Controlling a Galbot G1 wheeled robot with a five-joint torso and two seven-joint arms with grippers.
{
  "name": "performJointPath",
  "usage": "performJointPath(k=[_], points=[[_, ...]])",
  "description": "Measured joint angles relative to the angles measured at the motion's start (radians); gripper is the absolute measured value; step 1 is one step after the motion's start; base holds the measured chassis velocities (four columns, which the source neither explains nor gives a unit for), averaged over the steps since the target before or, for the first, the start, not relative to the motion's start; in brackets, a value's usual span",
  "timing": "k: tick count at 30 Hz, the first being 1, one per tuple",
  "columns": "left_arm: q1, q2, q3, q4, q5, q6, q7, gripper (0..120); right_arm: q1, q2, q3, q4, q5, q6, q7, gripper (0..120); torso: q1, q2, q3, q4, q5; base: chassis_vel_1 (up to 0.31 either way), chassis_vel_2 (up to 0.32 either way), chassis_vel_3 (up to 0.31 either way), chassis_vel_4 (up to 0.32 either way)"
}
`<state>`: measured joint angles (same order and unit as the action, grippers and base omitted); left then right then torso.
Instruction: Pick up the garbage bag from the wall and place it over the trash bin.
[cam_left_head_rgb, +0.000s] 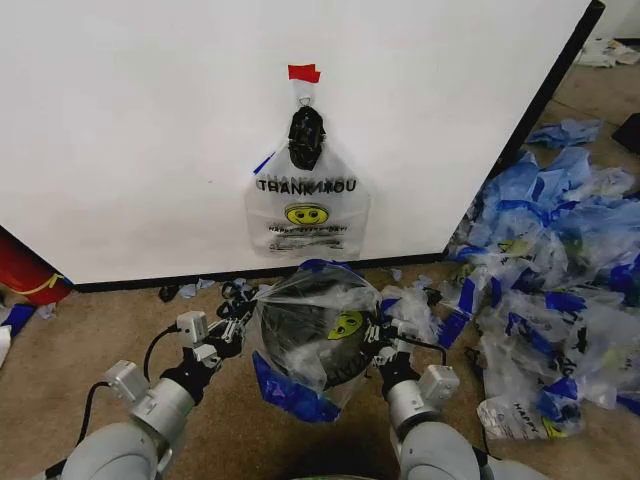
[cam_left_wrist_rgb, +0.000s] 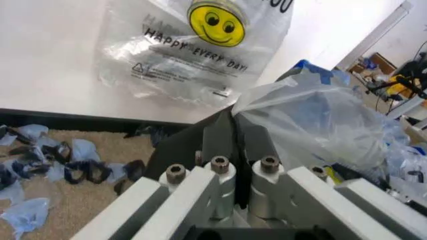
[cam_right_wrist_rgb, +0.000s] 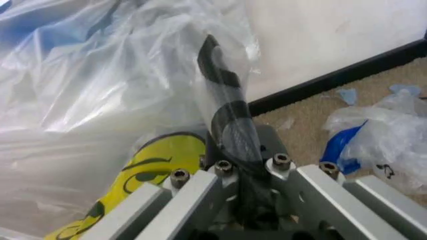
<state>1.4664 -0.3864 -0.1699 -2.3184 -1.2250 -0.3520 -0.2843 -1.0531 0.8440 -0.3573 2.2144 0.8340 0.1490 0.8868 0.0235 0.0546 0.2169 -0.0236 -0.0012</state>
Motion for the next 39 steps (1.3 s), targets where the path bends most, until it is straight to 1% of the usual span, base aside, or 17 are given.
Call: performJointPath(k=[7,12,20,27,28,33,35,36,39], points=[[-0.009,-0.003,-0.009,0.032,-0.008,-0.006,0.002,0,-0.005,-0.012,0.016,0.021,0.023,0.004,-0.016,0,0.000,0.000,0.000,0.0000,0.0000,0.000,0.000,0.000,0.000],[-0.020,-0.026,0.002,0.076,-0.009,-0.010,0.014,0,-0.013,-0.018,0.015,0.032,0.028,0.011,-0.027,0,0.000,0.000,0.000,0.0000,-0.0002,0.000,0.000,0.000,0.000],[-0.017,-0.059,0.026,0.120,-0.003,-0.010,0.038,0,-0.010,-0.020,0.014,0.040,0.039,0.013,-0.029,0,0.000,0.000,0.000,0.0000,0.0000,0.000,0.000,0.000,0.000],[-0.017,-0.125,0.049,0.183,0.012,-0.018,0.086,0,-0.008,-0.022,0.011,0.054,0.052,0.017,-0.039,0,0.000,0.000,0.000,0.0000,0.0000,0.000,0.000,0.000,0.000],[-0.017,-0.125,0.049,0.183,0.012,-0.018,0.086,0,-0.008,-0.022,0.011,0.054,0.052,0.017,-0.039,0,0.000,0.000,0.000,0.0000,0.0000,0.000,0.000,0.000,0.000],[-0.018,-0.166,0.057,0.202,0.016,-0.022,0.106,0,-0.001,-0.017,0.002,0.056,0.058,0.021,-0.045,0,0.000,0.000,0.000,0.0000,-0.0001,0.000,0.000,0.000,0.000],[-0.018,-0.170,0.057,0.203,0.016,-0.022,0.108,0,-0.001,-0.017,0.002,0.056,0.058,0.021,-0.045,0,0.000,0.000,0.000,0.0000,0.0000,0.000,0.000,0.000,0.000],[-0.021,-0.193,0.061,0.207,0.014,-0.023,0.121,0,0.002,-0.014,-0.004,0.056,0.058,0.024,-0.049,0,0.000,0.000,0.000,0.0000,0.0001,0.000,0.000,0.000,0.000],[-0.028,-0.211,0.071,0.217,0.014,-0.023,0.131,0,0.003,-0.009,-0.006,0.056,0.058,0.024,-0.049,0,0.000,0.000,0.000,0.0000,0.0001,0.000,0.000,0.000,0.000]])
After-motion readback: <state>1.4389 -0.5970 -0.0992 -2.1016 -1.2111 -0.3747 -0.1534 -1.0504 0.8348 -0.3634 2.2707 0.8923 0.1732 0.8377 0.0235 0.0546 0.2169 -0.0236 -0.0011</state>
